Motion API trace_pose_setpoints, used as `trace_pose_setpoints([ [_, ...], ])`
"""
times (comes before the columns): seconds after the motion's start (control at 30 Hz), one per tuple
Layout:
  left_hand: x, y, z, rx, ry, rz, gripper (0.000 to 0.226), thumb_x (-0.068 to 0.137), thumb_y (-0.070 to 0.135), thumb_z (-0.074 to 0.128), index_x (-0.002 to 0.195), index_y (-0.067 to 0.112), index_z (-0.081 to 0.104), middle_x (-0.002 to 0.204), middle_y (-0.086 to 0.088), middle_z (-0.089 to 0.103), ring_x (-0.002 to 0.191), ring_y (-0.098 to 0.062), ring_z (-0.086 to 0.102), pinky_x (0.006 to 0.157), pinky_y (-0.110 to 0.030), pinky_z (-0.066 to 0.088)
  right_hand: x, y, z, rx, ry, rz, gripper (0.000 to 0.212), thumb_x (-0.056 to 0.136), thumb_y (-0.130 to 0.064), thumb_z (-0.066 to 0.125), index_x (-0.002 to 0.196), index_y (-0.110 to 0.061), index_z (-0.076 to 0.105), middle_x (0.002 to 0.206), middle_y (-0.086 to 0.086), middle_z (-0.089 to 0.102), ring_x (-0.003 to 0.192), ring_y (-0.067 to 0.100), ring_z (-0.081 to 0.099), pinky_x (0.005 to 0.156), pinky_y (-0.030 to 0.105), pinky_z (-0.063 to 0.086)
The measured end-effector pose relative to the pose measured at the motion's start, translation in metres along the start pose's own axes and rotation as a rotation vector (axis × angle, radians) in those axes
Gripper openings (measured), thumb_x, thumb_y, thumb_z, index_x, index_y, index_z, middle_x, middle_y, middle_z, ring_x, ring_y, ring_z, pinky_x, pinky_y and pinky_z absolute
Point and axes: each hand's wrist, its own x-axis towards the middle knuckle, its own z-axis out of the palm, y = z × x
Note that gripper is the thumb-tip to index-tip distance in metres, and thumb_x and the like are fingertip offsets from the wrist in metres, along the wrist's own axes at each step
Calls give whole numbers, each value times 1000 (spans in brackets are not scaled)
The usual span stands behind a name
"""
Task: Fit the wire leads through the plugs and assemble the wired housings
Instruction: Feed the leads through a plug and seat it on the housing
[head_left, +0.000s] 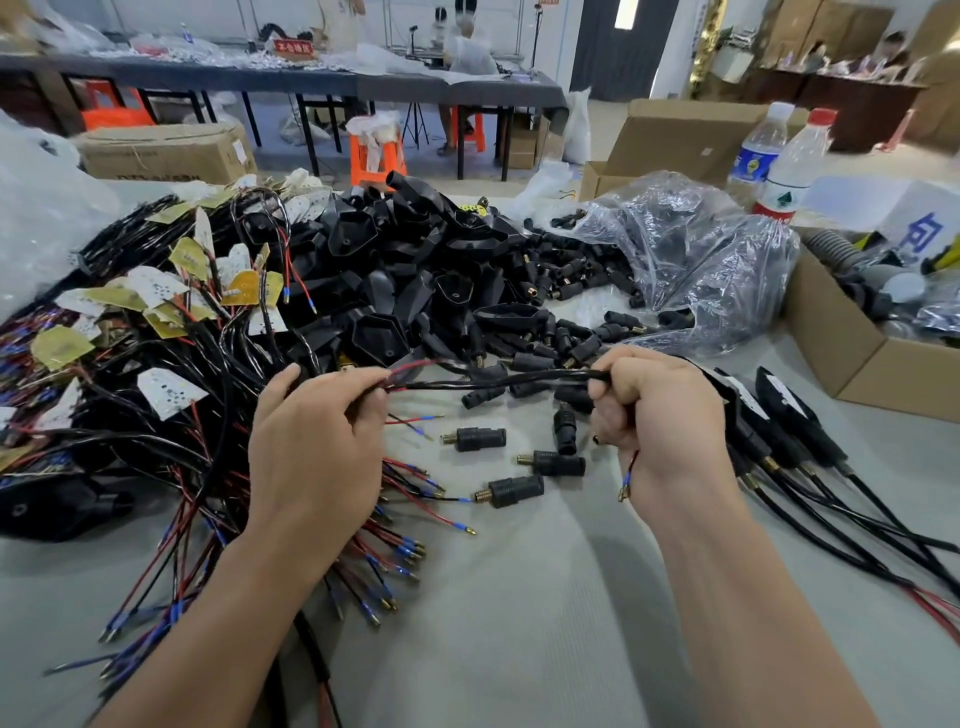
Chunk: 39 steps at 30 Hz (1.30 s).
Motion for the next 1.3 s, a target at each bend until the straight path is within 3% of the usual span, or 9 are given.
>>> trace_pose_setpoints([
  [0.17,1,1,-1,-33,-43,-179,25,105,22,54,114,24,77,48,10,53,53,-8,50,82,-44,50,-5,-1,4,-97,-101,-14,17,39,-5,36,39,-16,49,50,1,34,43,12,22,55,27,9],
  [0.27,3,3,-1,-46,-59,-235,27,104,21,51,110,27,76,52,8,60,52,-6,51,76,-36,44,-7,0,8,-124,-125,-61,14,42,-5,38,39,-16,47,45,-4,30,39,9,23,41,15,16],
  [0.47,6,-3,-5,-57,-48,-235,32,105,23,50,131,26,68,65,13,66,53,0,50,56,-27,34,9,4,-16,157,194,67,16,64,-3,41,52,-14,42,45,-2,29,40,16,20,49,29,21],
  [0.7,-5,9,0,61,-224,153,18,90,44,74,101,32,81,85,13,77,88,-9,69,120,-39,26,4,14,-3,529,-29,261,14,60,-4,34,57,-14,43,47,-1,23,38,14,14,46,28,14],
  [0.83,-7,10,-4,100,-259,224,27,68,30,95,92,35,83,75,12,77,82,-15,63,100,-32,37,3,21,7,401,-40,320,12,59,-5,36,59,-12,45,48,-1,25,36,13,14,46,27,10],
  [1.0,-1,0,-9,178,-13,304,15,87,13,79,83,27,83,87,10,79,84,-16,71,90,-41,36,3,22,8,337,-34,305,12,61,-3,36,62,-10,47,49,1,27,37,13,15,49,29,8],
  [1.07,2,0,-7,217,-95,230,4,87,26,80,85,28,83,92,8,80,90,-19,71,96,-43,36,2,24,8,325,-46,303,13,62,-3,35,62,-10,47,48,1,27,37,13,14,49,29,7],
  [1.17,-2,2,0,244,-260,82,44,92,70,55,94,36,82,99,14,79,98,-8,69,107,-39,30,1,27,8,297,-74,319,19,70,-1,32,62,-9,47,49,2,27,37,14,15,51,30,8],
  [1.3,-3,5,-2,-209,-153,-66,56,96,74,35,108,39,77,75,24,72,81,14,62,95,-32,42,0,27,11,77,-140,306,20,69,1,35,58,-9,48,48,4,30,38,14,17,48,27,9],
])
